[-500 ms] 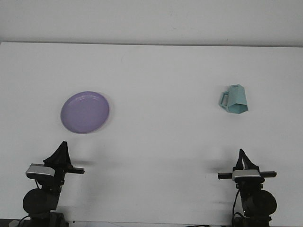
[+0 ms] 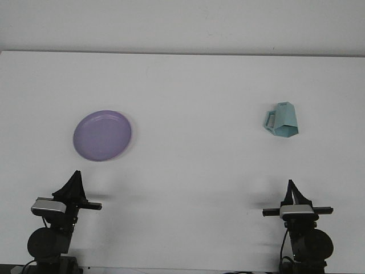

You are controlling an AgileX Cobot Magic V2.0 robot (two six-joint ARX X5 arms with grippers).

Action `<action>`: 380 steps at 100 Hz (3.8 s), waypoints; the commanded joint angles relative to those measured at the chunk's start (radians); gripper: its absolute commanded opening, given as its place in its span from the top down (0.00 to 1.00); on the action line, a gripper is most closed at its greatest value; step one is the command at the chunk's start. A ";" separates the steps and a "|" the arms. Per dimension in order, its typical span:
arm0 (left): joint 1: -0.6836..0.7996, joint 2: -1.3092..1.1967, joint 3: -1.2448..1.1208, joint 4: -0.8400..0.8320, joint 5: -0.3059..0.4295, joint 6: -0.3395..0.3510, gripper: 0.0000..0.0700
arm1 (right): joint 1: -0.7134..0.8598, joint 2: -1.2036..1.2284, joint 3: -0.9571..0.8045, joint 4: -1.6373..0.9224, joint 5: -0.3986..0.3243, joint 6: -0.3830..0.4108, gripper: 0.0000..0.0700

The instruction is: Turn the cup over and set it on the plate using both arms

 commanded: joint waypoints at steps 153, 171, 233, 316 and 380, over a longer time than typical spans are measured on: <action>-0.002 -0.002 -0.019 0.016 0.002 -0.100 0.98 | -0.061 1.186 0.359 0.717 0.125 -0.018 0.48; -0.002 -0.002 -0.019 0.016 0.002 -0.100 0.98 | -0.134 1.433 0.396 0.893 0.033 -0.071 0.38; -0.002 -0.002 -0.019 0.016 0.002 -0.098 0.98 | -0.212 1.902 0.794 0.889 -0.072 -0.208 0.38; -0.002 -0.002 -0.019 0.015 0.002 -0.098 0.98 | -0.217 1.939 0.908 0.838 -0.190 -0.175 0.99; -0.002 -0.002 -0.019 0.015 0.002 -0.099 0.98 | -0.153 1.280 0.908 -0.039 -0.215 0.179 0.99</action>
